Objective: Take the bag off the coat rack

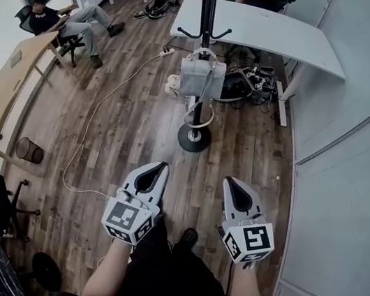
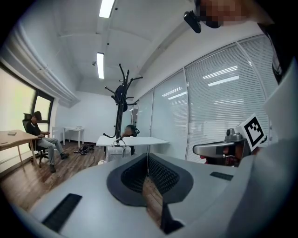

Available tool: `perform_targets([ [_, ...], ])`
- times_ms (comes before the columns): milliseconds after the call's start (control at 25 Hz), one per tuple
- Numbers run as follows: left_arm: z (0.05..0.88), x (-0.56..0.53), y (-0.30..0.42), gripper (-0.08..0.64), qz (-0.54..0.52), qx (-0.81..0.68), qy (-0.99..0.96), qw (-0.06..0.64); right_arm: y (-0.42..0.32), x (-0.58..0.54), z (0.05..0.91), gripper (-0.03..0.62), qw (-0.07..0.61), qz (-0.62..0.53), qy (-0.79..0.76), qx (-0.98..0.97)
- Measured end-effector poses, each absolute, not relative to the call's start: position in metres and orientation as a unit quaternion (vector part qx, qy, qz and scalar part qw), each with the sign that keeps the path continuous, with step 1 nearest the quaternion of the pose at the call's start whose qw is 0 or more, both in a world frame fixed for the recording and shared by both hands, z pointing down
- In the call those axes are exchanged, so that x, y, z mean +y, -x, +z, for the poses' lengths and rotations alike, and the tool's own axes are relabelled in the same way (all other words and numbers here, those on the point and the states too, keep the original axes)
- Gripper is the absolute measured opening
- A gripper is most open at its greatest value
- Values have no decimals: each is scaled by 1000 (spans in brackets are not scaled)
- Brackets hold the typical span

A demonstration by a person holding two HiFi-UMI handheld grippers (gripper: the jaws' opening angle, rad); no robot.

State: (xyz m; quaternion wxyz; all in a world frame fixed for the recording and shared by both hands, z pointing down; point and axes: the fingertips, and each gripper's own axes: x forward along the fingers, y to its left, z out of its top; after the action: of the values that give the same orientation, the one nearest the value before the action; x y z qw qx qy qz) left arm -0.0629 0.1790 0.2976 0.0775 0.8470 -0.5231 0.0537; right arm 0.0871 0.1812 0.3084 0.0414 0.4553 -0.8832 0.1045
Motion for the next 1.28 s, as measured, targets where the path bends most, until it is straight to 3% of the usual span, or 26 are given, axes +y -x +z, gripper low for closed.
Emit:
perform_targets([
  [1280, 331, -35, 91, 20, 26, -451, -884, 119, -37, -17, 341, 31, 102, 152, -495, -849],
])
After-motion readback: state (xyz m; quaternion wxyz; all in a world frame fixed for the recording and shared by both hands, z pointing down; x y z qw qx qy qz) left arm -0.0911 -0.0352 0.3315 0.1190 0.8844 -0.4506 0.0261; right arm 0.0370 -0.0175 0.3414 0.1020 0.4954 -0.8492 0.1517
